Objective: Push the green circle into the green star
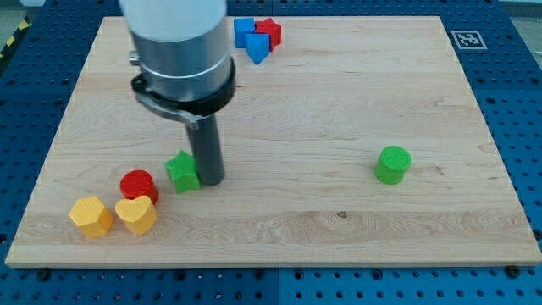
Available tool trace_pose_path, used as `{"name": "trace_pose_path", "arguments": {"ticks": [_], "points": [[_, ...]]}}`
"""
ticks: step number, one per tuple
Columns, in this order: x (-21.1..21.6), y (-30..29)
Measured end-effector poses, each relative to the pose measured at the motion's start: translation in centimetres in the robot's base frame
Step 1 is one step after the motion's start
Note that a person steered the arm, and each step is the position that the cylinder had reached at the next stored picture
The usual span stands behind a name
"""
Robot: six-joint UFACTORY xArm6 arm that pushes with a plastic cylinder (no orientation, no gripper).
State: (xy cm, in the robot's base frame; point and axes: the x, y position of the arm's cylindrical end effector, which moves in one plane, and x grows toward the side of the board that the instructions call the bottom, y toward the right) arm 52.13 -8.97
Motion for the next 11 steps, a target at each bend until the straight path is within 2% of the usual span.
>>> {"name": "trace_pose_path", "arguments": {"ticks": [2, 3, 4, 5, 6, 7, 9, 11], "points": [[0.0, -3.4], [-2.0, -0.2], [-7.1, 7.5], [-9.4, 16.0], [-8.8, 25.6], [-2.7, 29.0], [-1.0, 27.8], [-1.0, 20.0]]}}
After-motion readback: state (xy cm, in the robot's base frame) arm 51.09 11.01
